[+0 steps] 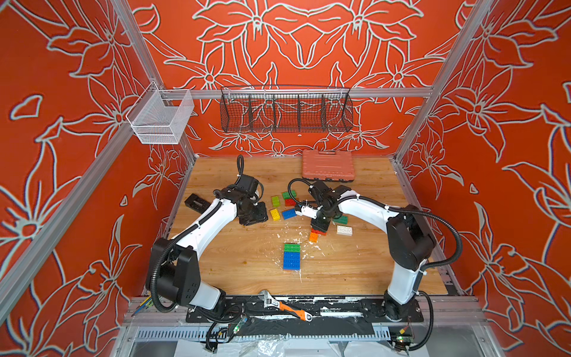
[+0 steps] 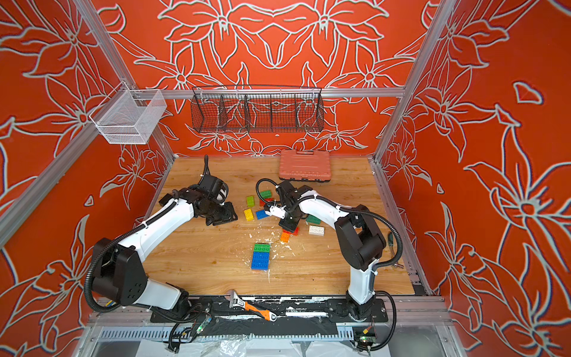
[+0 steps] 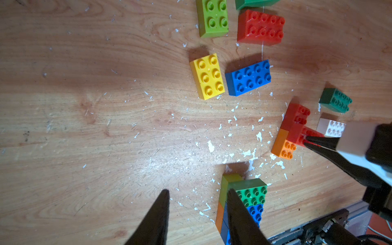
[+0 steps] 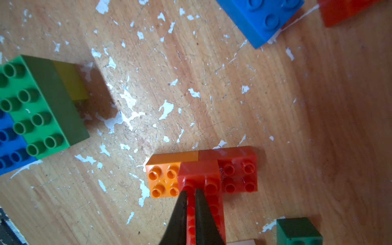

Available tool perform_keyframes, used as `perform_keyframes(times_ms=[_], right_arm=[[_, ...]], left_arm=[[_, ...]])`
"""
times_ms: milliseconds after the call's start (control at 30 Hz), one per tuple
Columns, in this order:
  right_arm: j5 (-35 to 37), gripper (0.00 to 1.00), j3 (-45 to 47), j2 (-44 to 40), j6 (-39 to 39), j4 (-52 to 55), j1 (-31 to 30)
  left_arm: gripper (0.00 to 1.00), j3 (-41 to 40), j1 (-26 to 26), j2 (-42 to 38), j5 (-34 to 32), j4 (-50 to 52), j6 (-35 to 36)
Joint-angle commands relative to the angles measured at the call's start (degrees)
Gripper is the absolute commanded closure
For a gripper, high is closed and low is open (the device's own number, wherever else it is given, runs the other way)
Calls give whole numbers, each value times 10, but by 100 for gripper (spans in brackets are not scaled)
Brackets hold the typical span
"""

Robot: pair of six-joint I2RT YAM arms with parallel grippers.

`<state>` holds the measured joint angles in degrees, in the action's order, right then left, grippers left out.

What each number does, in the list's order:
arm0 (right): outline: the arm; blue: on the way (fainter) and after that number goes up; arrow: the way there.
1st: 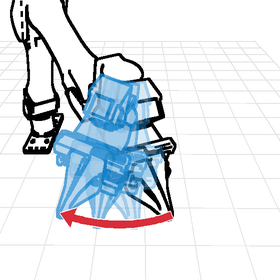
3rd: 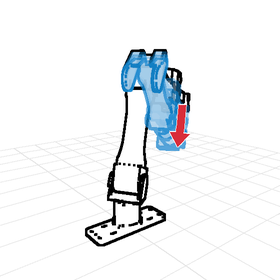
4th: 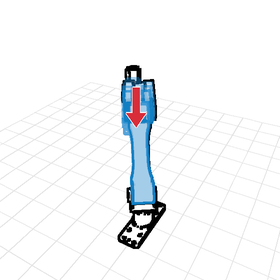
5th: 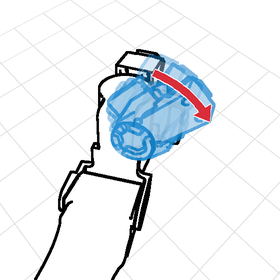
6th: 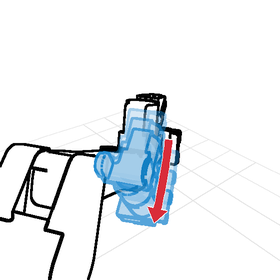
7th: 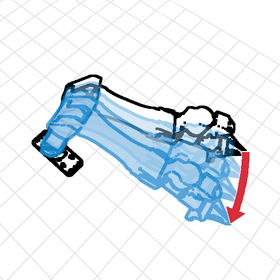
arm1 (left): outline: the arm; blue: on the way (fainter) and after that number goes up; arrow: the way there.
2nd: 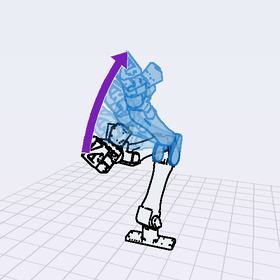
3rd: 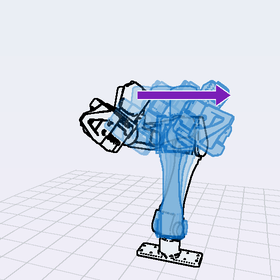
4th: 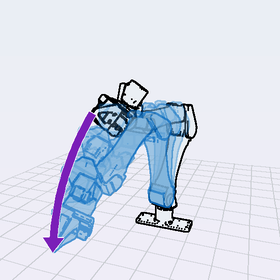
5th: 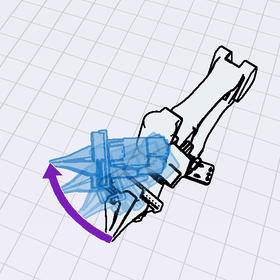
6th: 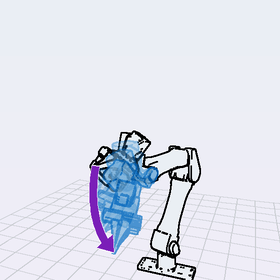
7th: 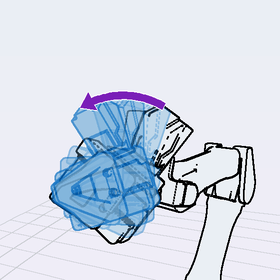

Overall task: Assemble a rectangle with lego
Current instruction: Assemble the lego brick with the lego brick, then adjust the lego brick at the center of the board.

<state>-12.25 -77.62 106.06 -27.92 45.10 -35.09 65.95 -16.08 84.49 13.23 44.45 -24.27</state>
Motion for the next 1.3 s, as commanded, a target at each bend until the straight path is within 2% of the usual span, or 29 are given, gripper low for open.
perform_keyframes(times_ms=[0, 133, 233, 333, 467, 533, 733, 800, 900, 1000, 1167, 1267], right_arm=[[14, 89, 11, 29, 9, 15, -1], [19, 88, 2, 22, 16, 15, -1], [17, 82, -11, -11, 30, 2, -1], [25, 73, -11, -62, 50, -33, -1], [36, 71, 5, -123, 93, -64, 2], [33, 71, 21, -146, 115, -72, 3], [50, 67, 86, -225, 195, -89, 13], [54, 63, 114, -260, 225, -101, 28], [15, 59, 142, -302, 272, -109, 72], [0, 54, 162, -330, 333, -112, 127], [28, 50, 184, -337, 364, -110, 170], [17, 49, 188, -320, 379, -106, 191]], left_arm=[[57, -2, 4, -16, 7, 6, -3], [57, 4, 1, -14, 8, 14, -6], [59, 10, -11, -9, 9, 17, -18], [61, 29, -43, 10, 7, 17, -35], [65, 90, -102, 65, -17, 38, -50], [69, 119, -126, 97, -25, 44, -56], [89, 181, -172, 199, -10, 36, -75], [94, 201, -185, 236, -6, 34, -78], [99, 219, -198, 283, 13, 28, -84], [100, 231, -207, 308, 25, 16, -93], [100, 253, -219, 344, 26, 17, -101], [100, 270, -227, 364, 23, 24, -102]])
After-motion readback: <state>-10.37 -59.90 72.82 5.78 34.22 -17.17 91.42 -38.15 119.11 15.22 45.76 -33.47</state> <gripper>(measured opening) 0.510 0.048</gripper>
